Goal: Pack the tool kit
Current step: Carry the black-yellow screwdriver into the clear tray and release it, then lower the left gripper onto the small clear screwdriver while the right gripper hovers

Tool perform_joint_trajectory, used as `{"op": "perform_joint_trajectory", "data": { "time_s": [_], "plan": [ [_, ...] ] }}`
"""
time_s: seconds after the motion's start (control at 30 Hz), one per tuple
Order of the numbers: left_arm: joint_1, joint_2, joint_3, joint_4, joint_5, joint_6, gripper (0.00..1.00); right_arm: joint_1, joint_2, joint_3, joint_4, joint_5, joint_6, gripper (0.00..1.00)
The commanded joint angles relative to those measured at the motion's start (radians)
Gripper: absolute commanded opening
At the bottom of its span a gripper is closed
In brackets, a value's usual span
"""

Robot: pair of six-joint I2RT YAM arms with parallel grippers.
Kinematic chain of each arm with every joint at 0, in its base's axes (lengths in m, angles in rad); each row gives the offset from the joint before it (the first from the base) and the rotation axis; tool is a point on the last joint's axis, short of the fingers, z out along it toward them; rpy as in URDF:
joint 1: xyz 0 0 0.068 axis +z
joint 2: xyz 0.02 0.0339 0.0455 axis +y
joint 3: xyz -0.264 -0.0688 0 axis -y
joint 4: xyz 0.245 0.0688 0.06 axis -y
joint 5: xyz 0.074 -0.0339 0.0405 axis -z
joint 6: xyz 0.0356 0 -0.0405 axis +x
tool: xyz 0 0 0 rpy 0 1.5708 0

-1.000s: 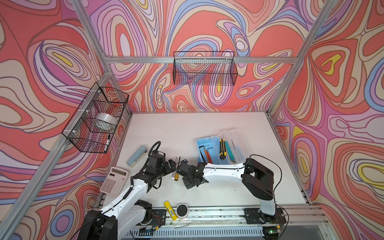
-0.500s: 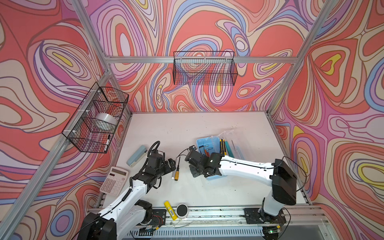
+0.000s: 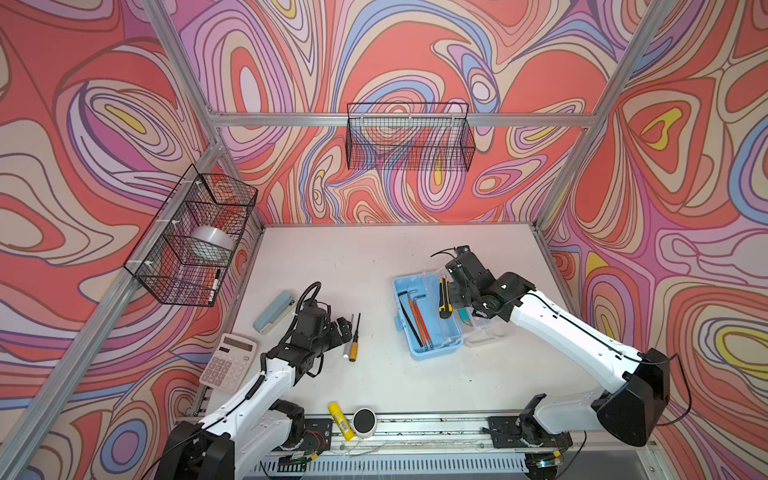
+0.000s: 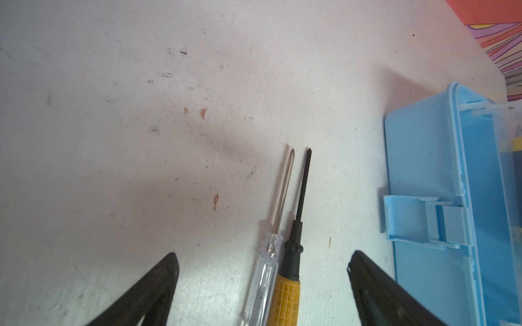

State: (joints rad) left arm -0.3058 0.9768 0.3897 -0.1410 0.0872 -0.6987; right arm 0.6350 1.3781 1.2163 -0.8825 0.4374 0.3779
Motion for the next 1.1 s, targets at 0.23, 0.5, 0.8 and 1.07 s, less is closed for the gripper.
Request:
{"op": "perform_joint_trajectory", "data": {
  "time_s": [0.23,0.5,0.8,1.07],
  "plan": [
    [0.008,-0.002,-0.012,0.006,-0.001,0.03,0.94,-0.037,-0.013,-0.099,-0.034,0.121,-0.03,0.0],
    [0.007,0.019,-0.012,0.014,0.014,0.028,0.94,-0.045,-0.01,-0.12,-0.064,0.098,-0.007,0.0],
    [0.007,0.042,0.019,0.0,0.032,0.051,0.94,-0.047,-0.044,-0.168,-0.07,0.048,0.031,0.23],
    [0.007,0.097,0.053,0.003,0.058,0.053,0.94,-0.047,-0.071,-0.128,-0.079,0.027,0.019,0.49]
  ]
}}
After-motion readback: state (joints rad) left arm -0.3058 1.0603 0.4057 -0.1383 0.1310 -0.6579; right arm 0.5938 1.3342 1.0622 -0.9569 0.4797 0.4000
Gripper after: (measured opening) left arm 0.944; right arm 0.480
